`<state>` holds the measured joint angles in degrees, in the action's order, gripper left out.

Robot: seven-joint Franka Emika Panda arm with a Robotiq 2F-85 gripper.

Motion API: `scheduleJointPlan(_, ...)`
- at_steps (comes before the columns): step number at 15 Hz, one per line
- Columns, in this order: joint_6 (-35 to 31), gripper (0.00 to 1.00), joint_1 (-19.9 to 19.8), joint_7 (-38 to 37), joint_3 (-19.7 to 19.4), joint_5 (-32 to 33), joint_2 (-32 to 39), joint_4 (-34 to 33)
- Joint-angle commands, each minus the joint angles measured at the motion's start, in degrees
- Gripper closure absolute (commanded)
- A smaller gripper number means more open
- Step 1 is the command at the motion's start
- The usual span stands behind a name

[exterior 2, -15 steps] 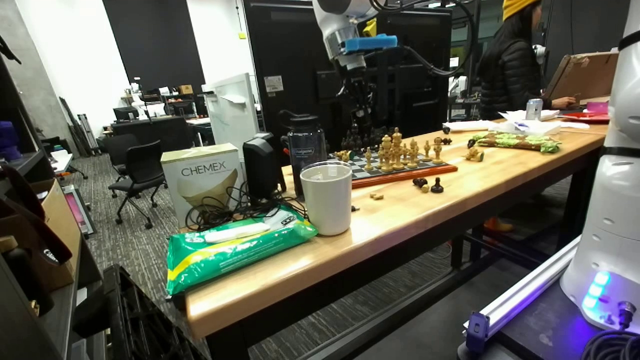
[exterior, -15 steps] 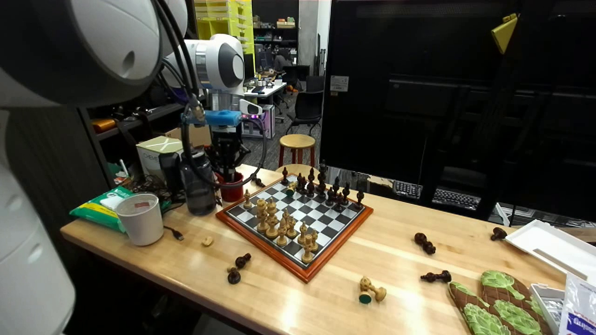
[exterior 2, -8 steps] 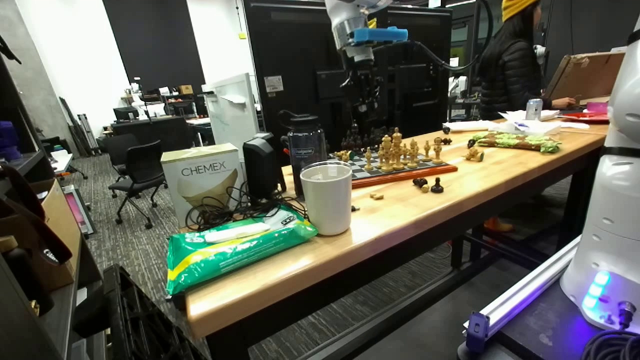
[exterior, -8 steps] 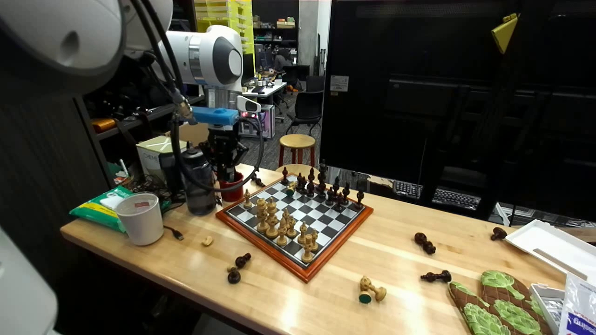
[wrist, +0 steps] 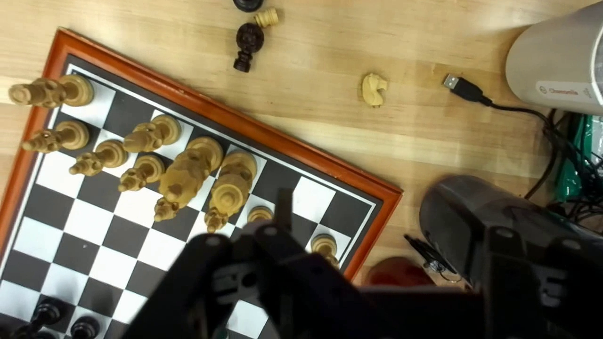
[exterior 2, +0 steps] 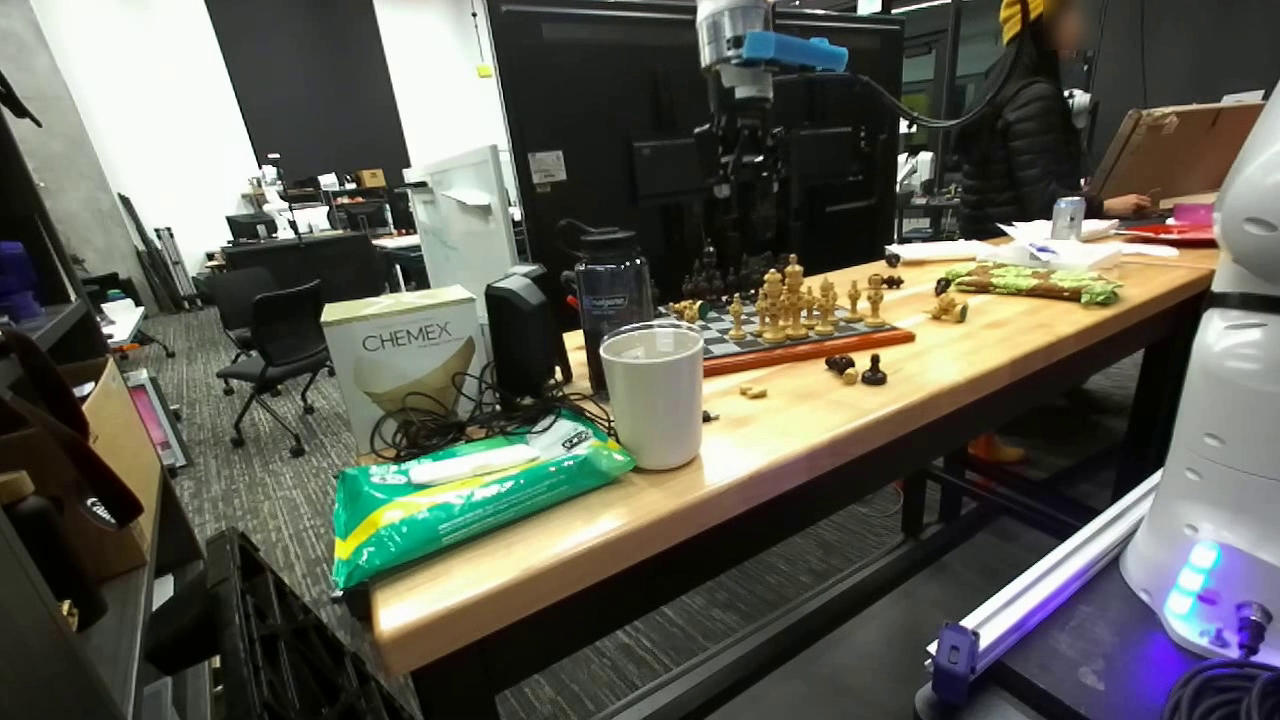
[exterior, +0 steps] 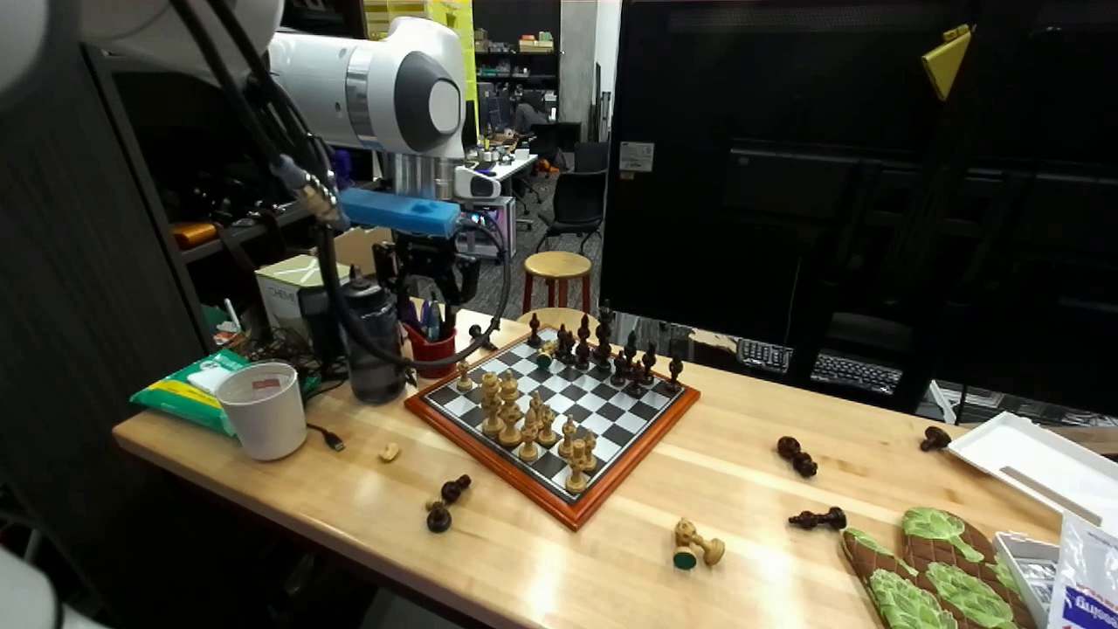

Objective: Move one yellow chess piece away from you on the board

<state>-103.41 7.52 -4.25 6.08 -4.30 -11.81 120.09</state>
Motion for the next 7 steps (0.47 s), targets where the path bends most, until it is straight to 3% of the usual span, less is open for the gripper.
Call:
scheduleJointPlan(1,-3.06,0.0,-0.58,4.3,-0.69,-0.84,-3.79,4.0)
scheduleJointPlan(5,-4.28,0.0,-0.55,8.0,-1.73,-1.85,-5.04,5.65)
scheduleJointPlan(7,-3.19,0.0,-0.79,6.16,-1.22,-0.5,-2.78,3.65)
